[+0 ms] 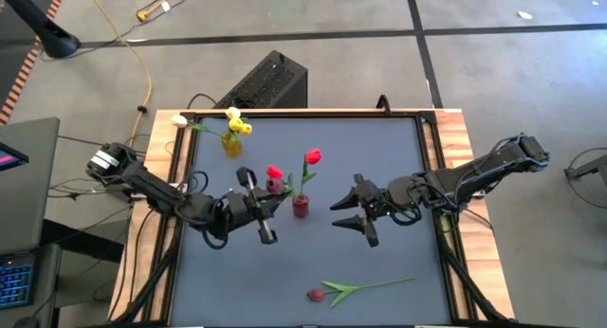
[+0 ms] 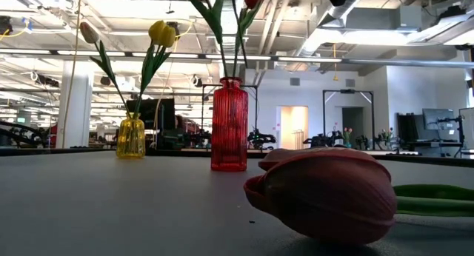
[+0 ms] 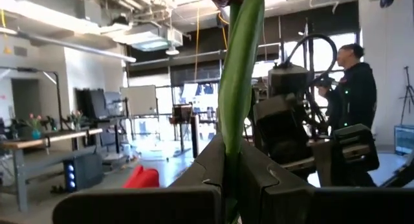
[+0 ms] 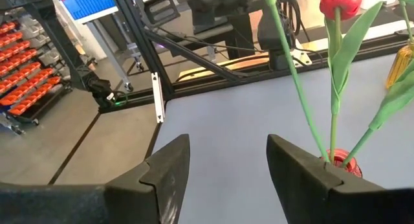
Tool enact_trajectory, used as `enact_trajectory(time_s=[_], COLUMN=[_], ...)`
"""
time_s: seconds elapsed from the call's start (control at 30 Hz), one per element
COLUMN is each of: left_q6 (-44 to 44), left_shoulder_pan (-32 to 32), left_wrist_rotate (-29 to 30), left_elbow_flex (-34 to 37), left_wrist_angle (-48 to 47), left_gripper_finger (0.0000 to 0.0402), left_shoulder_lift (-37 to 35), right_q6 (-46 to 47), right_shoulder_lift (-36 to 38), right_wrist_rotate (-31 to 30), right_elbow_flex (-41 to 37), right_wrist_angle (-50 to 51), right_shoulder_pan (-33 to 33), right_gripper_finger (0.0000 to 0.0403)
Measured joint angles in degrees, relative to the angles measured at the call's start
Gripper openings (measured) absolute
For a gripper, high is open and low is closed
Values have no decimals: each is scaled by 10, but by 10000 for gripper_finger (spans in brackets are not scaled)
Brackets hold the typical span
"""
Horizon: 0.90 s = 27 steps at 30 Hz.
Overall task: Sort flowers into vase by color
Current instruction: Put the top red flower into the red vase
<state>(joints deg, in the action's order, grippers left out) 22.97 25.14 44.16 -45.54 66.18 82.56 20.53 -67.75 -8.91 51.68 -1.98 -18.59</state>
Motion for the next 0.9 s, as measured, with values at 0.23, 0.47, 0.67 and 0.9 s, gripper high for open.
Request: enact_trajectory(time_s=[0.23, 0.47, 0.67, 0.9], left_q6=[38, 25, 25, -42], left_shoulder_pan=[0, 0, 0, -10], left_wrist_rotate=[18, 27, 30, 25], left_elbow_flex=[0, 0, 0, 0], left_wrist_angle=[-1, -37, -42, -130], left_gripper_finger=[0, 0, 0, 0], left_shoulder_lift=[0, 0, 0, 0], right_q6=[0, 0, 0, 1], right_shoulder_lift=[0, 0, 0, 0], right_wrist_rotate=[0, 0, 0, -1], right_elbow_flex=[0, 0, 0, 0], right_wrist_angle=[0, 0, -2, -2], right_shoulder_pan=[0, 0, 0, 0], right_gripper_finger=[232, 232, 232, 232])
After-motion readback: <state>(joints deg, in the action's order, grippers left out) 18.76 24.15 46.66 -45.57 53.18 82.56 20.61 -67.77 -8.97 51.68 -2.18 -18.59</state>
